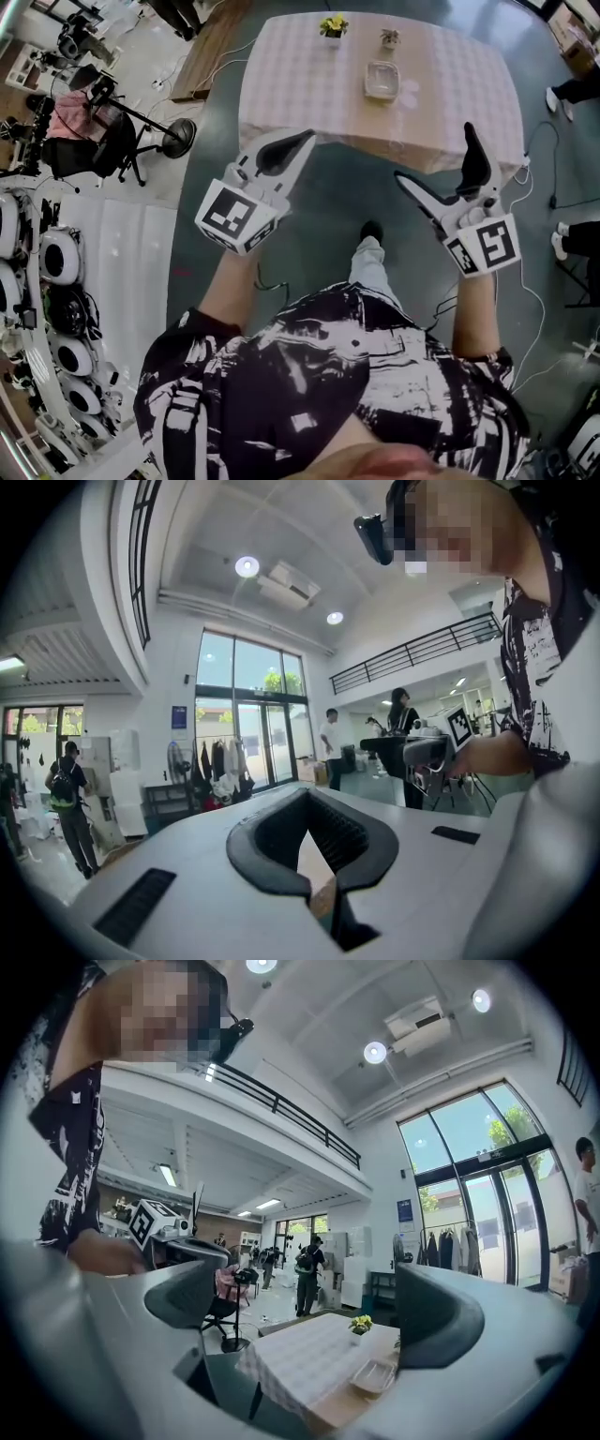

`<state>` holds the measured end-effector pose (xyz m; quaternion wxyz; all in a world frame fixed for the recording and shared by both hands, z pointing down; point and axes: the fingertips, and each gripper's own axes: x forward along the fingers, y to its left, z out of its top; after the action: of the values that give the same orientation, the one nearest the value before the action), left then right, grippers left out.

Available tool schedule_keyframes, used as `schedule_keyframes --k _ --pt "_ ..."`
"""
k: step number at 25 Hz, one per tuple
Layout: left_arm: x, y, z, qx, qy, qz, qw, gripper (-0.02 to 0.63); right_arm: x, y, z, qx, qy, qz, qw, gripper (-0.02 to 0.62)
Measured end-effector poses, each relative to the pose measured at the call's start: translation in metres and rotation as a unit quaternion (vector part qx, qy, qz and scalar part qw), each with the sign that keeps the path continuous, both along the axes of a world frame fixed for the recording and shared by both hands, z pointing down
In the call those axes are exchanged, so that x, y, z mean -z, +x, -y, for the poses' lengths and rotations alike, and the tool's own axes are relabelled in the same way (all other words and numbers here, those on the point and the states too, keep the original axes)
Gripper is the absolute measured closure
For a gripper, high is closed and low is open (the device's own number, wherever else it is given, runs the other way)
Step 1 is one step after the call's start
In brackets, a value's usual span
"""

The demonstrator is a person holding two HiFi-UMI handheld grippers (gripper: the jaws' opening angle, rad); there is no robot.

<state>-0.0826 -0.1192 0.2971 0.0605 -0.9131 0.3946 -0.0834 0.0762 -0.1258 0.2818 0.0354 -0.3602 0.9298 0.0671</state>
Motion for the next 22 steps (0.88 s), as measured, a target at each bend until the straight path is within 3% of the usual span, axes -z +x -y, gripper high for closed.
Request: schedule_keyframes --k 6,11,17,22 --pt "0.004 0.025 0.111 0.009 -0.002 -0.005 0.9999 0.606 -0.007 0.015 0.119 0.022 -0.014 -0.008 1.000 0.020" --pt "0.007 0.035 0.172 0.018 -0.007 -0.003 0.9998 0.606 -0.009 0.022 0.196 0.034 -0.025 -0.012 0.999 0.020" --pt "0.008 0.009 0.223 0.035 -0.015 -0.008 0.9992 0.606 -0.016 0.009 0.267 0.029 -0.042 -0.018 0.999 0.020" --pt "-0.001 -0.016 0.274 0.016 -0.013 -0.018 0.9996 0.606 -0.038 -0.006 0.329 -0.004 -0.052 -0.029 0.998 0.020"
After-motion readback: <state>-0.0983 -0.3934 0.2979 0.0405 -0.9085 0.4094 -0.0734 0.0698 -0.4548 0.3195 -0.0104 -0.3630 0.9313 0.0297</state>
